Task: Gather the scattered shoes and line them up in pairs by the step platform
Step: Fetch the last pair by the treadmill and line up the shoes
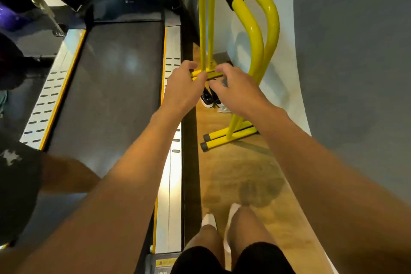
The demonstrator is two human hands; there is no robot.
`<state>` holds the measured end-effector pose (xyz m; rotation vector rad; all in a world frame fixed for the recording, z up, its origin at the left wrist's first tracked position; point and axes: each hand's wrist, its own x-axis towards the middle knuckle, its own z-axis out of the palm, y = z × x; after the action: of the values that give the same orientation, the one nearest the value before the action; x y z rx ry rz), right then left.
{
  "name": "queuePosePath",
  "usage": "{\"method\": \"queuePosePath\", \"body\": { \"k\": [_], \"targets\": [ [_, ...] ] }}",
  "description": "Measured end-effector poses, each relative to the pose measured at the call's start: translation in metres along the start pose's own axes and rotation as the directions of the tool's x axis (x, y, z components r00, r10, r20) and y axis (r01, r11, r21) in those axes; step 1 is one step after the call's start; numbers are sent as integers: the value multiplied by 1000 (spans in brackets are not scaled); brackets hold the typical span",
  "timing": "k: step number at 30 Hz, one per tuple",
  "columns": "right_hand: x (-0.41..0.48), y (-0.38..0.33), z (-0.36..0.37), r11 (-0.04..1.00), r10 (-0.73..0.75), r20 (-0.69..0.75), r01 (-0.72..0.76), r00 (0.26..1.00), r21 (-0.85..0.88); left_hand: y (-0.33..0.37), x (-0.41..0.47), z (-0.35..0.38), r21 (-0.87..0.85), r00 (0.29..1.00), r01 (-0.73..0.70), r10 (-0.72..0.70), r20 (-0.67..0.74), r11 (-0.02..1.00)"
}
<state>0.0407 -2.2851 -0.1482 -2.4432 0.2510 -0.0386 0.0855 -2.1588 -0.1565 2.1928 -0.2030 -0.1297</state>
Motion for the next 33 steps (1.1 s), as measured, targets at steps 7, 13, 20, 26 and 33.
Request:
{"method": "queuePosePath", "body": {
  "k": [7,13,20,26,33],
  "targets": [
    [126,71,72,994,106,104,-104,989,-18,-63,124,75,-10,988,141,-140,57,990],
    [229,142,141,983,183,128,-180,975,-34,-132,224,149,6,970,221,-221,98,975],
    [319,243,259,954,297,56,-295,953,-46,-258,312,255,-4,950,292,-289,119,957],
    [371,339,379,920,391,25,-390,920,-40,-382,362,353,-51,896,423,-409,174,905],
    [431,429,463,867,499,-29,-499,866,-11,-477,419,444,-128,865,488,-461,197,863]
  ]
}}
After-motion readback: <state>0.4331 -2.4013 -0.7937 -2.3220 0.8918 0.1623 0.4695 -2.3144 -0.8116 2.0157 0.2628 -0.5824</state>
